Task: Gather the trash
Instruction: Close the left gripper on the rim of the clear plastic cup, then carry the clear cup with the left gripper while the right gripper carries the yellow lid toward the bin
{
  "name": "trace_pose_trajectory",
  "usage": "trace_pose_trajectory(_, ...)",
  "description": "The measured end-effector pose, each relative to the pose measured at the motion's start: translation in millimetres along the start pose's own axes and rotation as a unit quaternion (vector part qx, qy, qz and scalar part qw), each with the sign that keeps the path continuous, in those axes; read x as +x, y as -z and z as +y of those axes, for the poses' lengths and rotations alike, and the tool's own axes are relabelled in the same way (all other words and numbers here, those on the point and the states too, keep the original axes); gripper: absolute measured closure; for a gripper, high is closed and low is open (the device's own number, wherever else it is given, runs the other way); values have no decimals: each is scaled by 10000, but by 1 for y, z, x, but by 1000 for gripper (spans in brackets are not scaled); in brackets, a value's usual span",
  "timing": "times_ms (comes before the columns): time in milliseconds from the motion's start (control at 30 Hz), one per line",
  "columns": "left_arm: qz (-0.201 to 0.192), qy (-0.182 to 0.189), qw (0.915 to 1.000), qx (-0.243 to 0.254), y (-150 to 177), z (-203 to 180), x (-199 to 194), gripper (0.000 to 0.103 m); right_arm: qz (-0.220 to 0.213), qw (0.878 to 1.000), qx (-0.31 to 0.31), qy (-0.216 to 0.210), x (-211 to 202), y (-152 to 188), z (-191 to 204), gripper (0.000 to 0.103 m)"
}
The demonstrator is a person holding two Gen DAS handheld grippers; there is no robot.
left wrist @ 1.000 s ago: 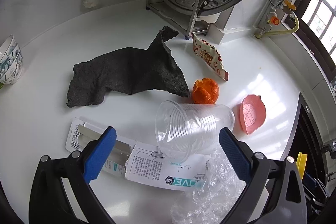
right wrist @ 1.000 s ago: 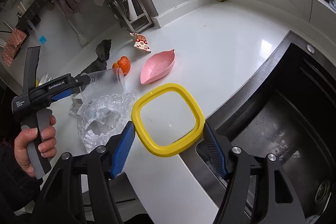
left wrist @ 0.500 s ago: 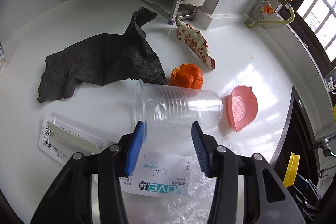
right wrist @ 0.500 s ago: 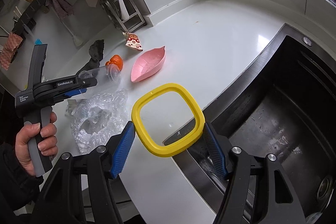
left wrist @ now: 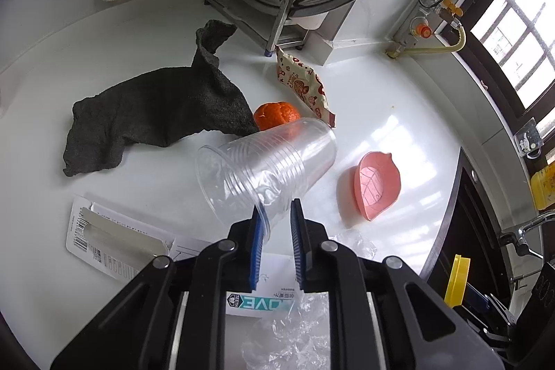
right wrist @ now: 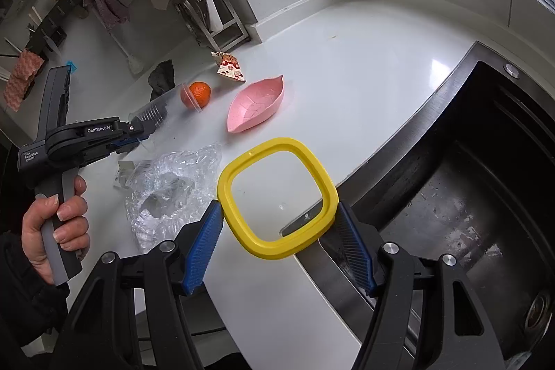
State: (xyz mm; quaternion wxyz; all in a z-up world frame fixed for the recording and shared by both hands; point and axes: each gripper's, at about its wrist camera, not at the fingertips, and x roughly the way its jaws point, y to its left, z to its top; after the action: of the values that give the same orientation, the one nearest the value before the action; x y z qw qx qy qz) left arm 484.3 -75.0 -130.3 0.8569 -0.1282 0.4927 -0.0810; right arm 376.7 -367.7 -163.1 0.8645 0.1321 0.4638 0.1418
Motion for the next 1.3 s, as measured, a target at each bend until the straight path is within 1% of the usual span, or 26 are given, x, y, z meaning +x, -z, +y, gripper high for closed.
trace_pose_trajectory(67,-15,23,10000,13,0,0,-5,94,-14,10000,-18,-19,-1,1,2,39)
trace_pose_trajectory(100,-24,3,10000,23,0,0,-7,98,-22,10000,-24,-28,-2,1,3,39)
trace_pose_trajectory(167,-32,-44,10000,35,1,0,-12,98,-38,10000,-28,-46,-3,1,4,39)
trace_pose_trajectory(367,-138,20,9999,32,5,5,-31,99,-85,9999,-86,-83,-8,1,11,39)
trace_pose_trajectory(600,-343,38,9993,147,13,10,-67,99,-217,9996,-137,-149,-19,-2,27,39)
trace_pose_trajectory(800,-510,15,9978,426,22,16,-102,99,-349,9990,-189,-207,-28,0,49,39)
trace_pose_trajectory(867,-560,-39,9968,575,27,17,-111,99,-385,9988,-210,-216,-31,3,59,39)
trace_pose_trajectory(1000,-599,-8,9953,767,36,21,-126,99,-486,9984,-191,-201,-40,10,77,39)
trace_pose_trajectory(1167,-661,153,9915,1111,49,18,-144,99,-670,9977,-103,-79,-58,26,95,39)
trace_pose_trajectory(1300,-707,445,9859,1448,61,13,-160,99,-812,9966,3,156,-76,45,108,39)
